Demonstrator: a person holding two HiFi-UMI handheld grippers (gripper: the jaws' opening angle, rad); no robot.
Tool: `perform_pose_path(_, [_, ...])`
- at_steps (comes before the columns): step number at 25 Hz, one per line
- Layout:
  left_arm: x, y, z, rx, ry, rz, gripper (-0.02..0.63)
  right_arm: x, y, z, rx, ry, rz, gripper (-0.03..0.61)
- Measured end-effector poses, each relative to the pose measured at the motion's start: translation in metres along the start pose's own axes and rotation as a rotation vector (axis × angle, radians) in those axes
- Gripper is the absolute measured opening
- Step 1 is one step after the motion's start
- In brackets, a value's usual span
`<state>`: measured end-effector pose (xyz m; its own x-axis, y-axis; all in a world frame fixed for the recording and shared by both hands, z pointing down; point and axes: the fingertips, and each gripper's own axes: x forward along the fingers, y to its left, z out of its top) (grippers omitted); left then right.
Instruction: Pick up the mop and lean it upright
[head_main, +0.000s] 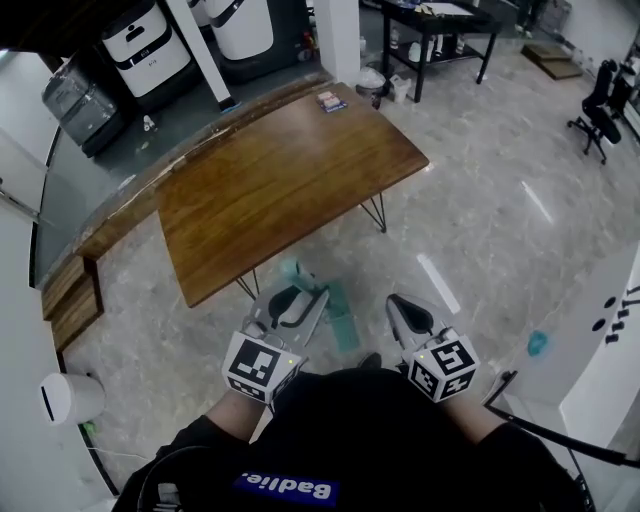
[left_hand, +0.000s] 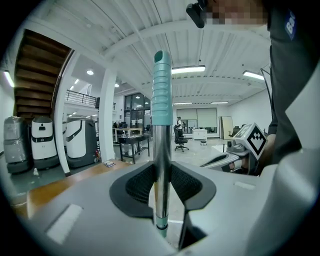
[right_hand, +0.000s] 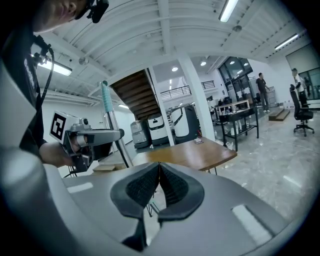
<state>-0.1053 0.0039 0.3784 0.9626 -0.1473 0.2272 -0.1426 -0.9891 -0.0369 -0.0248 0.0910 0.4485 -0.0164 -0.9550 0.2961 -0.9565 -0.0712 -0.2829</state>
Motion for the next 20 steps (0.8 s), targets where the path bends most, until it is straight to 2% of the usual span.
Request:
perform_pose_path(4, [0.034, -0.024, 0.016, 0.005, -0.009, -0.047, 0.123, -0.026, -0.038, 0.001, 0.043, -0.026, -0.068, 0.006])
perform_pose_path(12, [0.096, -0.059, 0.045, 0.038, -0.038, -0.168, 0.124, -0.055, -0.080, -0.003, 0.096, -0.044, -0.167, 0.005])
perform_pose_path(16, [0.127, -0.067, 0.056, 0.036, -0.070, -0.219, 0.124, -0.066, -0.108, -0.002, 0.120, -0.047, -0.233, 0.005])
perform_pose_path(20, [0.159, -0.067, 0.064, 0.023, -0.066, -0.265, 0.124, -0.066, -0.136, 0.007, 0.136, -0.055, -0.304, 0.003])
